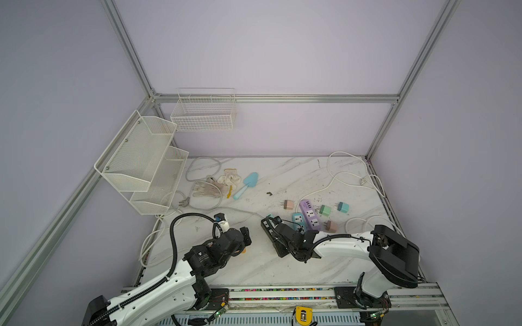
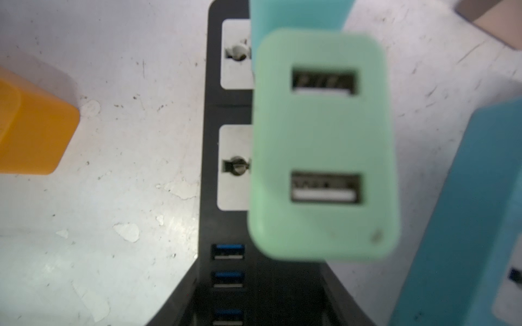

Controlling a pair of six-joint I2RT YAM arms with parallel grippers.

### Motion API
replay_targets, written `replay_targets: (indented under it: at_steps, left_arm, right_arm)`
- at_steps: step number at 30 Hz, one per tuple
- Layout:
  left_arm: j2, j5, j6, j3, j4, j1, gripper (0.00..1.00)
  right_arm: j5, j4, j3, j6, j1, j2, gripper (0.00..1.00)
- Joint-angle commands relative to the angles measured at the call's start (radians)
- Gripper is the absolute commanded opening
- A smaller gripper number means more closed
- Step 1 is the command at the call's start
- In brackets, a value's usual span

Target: Pull the plug off the socket

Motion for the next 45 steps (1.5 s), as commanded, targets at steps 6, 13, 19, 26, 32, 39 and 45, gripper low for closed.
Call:
replay_targets:
  at_steps: [6,13,19,26,32,39,45]
  left_arm:
    - [0.031,0.027,0.020,-0.003,0.086,0.006,0.95]
    - [0.029,0.034,0.019,-0.004,0.092,0.005,0.95]
    - [0.011,0.070,0.029,0.005,0.097,0.006,0.95]
    - [0.042,0.141,0.022,-0.006,0.190,0.006,0.93]
    - [0.132,0.203,-0.018,-0.013,0.320,0.004,0.90]
    - [0.276,0.268,-0.066,-0.019,0.479,-0.002,0.80]
    - [0.354,0.288,-0.124,-0.065,0.603,-0.009,0.68]
  right_arm:
    - [0.078,0.021,-0.044,0.143,0.041,0.016,0.49]
    - [0.072,0.042,-0.035,0.132,0.042,0.004,0.62]
    - [0.076,0.015,-0.029,0.105,0.044,-0.039,0.72]
    - [0.048,-0.028,-0.031,0.088,0.044,-0.174,0.78]
    - [0.050,-0.087,0.016,0.069,0.040,-0.218,0.80]
    - [0.011,-0.134,0.083,0.043,0.005,-0.190,0.78]
    - [0.004,-0.171,0.112,0.035,-0.025,-0.161,0.71]
